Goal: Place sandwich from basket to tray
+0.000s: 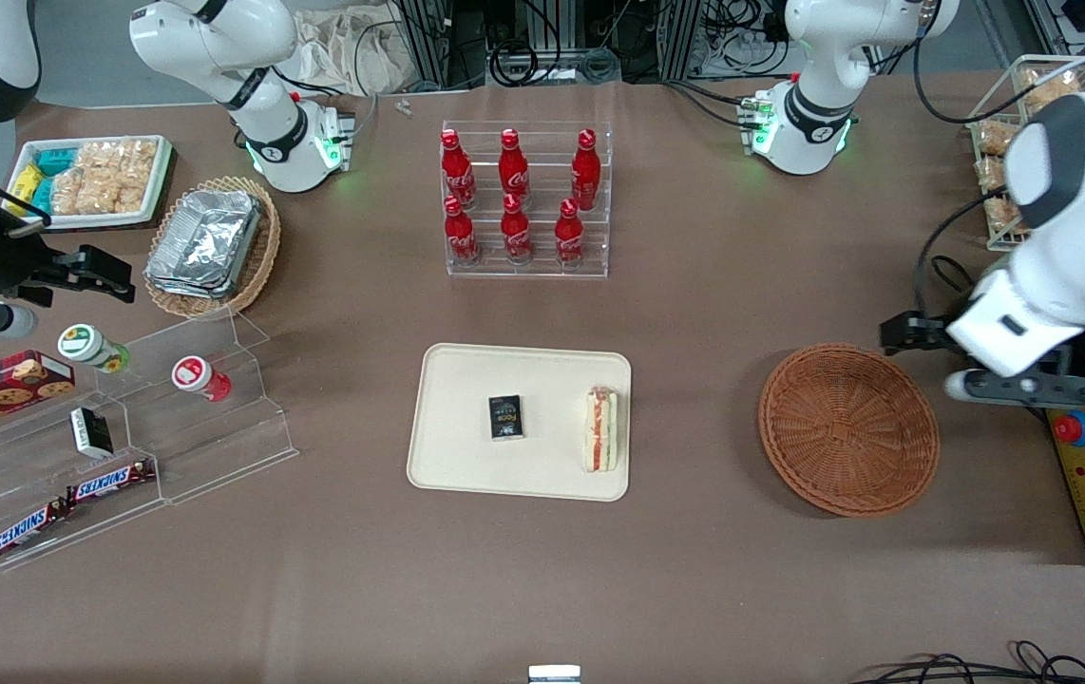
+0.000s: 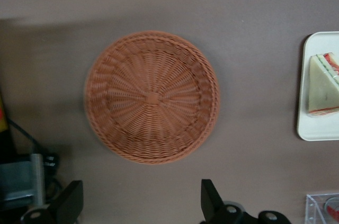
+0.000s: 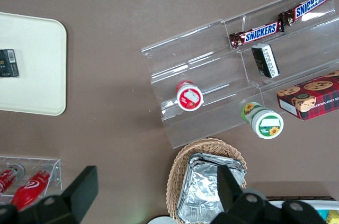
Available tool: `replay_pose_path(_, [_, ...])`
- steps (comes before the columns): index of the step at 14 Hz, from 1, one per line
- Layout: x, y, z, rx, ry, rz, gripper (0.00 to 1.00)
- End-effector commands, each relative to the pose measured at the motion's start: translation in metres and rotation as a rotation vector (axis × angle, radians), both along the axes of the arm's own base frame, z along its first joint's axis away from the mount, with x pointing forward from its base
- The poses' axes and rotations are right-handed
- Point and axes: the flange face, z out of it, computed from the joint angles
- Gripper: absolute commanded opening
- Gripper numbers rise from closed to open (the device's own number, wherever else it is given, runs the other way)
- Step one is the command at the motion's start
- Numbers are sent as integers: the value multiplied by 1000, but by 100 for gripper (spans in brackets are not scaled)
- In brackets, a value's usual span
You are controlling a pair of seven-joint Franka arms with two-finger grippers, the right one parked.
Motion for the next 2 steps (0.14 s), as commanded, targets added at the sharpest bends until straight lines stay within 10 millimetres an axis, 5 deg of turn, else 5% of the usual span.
replay_pose_path(1, [24, -9, 20, -14, 35, -42, 100])
replay_pose_path(2, [28, -10, 28, -17, 33, -43, 100])
